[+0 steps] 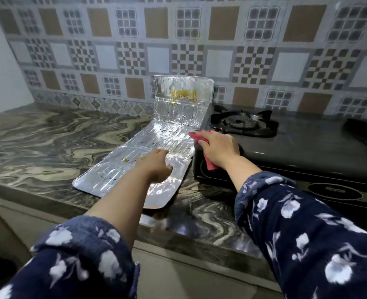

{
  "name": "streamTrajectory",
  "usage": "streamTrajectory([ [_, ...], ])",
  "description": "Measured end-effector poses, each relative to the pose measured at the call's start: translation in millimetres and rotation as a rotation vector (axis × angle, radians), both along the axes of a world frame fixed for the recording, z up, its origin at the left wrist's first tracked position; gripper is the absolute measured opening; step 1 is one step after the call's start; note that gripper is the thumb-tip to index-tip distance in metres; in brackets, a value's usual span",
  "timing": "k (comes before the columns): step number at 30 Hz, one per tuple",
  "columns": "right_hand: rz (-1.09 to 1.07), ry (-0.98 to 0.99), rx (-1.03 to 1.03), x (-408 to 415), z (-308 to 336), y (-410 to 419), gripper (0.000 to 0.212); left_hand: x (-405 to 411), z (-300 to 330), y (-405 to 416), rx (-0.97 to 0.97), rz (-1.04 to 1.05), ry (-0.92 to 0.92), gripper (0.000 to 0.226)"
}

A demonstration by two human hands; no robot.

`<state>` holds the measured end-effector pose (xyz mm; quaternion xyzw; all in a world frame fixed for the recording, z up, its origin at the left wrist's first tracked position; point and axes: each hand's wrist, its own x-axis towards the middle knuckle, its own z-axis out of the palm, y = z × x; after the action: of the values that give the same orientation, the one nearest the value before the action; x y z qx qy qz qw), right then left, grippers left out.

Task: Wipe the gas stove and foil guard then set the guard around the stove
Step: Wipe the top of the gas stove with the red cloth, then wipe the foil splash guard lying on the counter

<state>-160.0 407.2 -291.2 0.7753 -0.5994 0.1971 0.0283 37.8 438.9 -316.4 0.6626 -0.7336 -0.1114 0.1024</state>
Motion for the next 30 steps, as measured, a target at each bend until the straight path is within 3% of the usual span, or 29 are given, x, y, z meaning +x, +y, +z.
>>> streamTrajectory([
  [7,0.041,0.040,-0.101,88.8,-4.2,-7.1,0.030,122.7,-33.4,-25.1,0.056,0.009,-0.018,0.064],
  [12,0.196,-0.011,0.110,182.0,-50.7,-6.7,0.037,190.1,-71.2,-24.8,0.042,0.052,-0.049,0.059],
  [15,0.318,0.106,0.325,229.9,-101.5,3.1,0.042,221.5,-98.6,-16.7,0.053,0.109,-0.056,0.059],
  [17,0.309,0.152,0.441,244.4,-122.4,6.9,0.044,235.0,-113.6,-12.6,0.071,0.147,-0.049,0.060],
  [21,0.338,0.138,0.468,256.5,-125.9,-2.4,0.044,239.1,-127.1,-9.2,-0.022,0.181,-0.076,0.065],
  [30,0.429,0.173,0.384,298.7,-138.5,-48.3,0.045,236.8,-133.6,-11.7,-0.067,0.278,-0.163,0.078],
])
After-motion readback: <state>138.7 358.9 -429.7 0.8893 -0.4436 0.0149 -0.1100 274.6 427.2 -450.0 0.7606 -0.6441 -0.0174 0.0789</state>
